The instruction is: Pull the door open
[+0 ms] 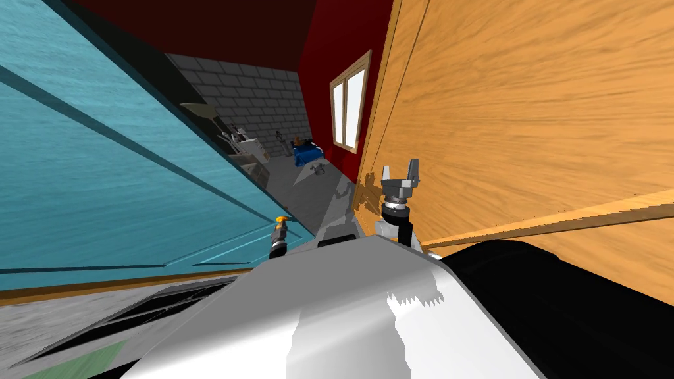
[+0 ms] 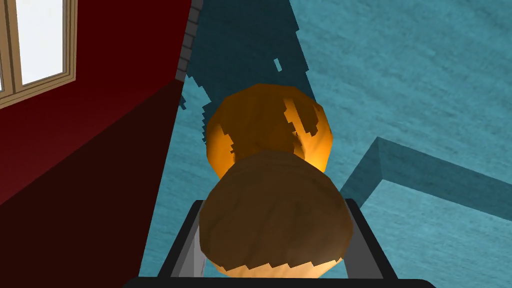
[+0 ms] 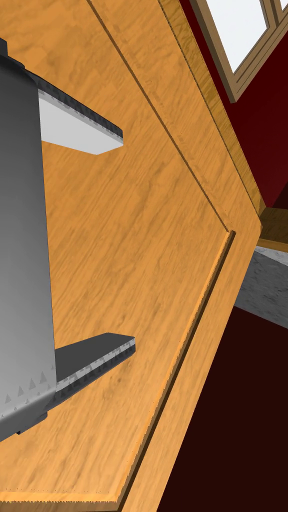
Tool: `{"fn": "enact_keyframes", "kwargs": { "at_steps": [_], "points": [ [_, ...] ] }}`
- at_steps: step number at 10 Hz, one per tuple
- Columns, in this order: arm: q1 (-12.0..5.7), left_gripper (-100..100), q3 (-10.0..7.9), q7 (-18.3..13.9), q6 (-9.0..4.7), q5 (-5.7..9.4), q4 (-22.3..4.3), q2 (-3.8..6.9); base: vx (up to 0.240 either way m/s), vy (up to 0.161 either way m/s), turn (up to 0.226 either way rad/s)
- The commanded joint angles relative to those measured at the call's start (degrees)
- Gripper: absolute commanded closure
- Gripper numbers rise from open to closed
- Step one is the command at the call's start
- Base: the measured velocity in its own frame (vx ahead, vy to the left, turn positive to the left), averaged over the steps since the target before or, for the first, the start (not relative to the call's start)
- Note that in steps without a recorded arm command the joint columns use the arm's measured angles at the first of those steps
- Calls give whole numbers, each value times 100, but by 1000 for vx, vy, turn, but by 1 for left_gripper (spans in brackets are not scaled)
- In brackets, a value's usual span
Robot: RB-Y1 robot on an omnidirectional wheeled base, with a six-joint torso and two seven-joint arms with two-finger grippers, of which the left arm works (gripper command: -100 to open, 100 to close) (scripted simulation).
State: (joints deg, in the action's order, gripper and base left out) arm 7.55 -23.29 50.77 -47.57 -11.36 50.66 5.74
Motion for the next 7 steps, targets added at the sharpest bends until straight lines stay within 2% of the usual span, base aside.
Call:
{"fn": "enact_keyframes", "kwargs": {
  "at_steps": [1, 2, 4, 5, 7],
  "points": [
    [-29, 100, 96, -286, -8, 114, -18, -29, -68, 11, -49],
    [-29, 100, 96, -340, -8, 114, -18, -29, -51, 13, -33],
    [-76, 100, 178, -705, -17, 282, -55, -21, -60, 13, -39],
    [-76, 100, 178, -750, -17, 282, -55, -21, -59, 13, -16],
    [-130, 100, 271, -1109, -28, 472, -97, -15, -76, 14, -56]
  ]
}}
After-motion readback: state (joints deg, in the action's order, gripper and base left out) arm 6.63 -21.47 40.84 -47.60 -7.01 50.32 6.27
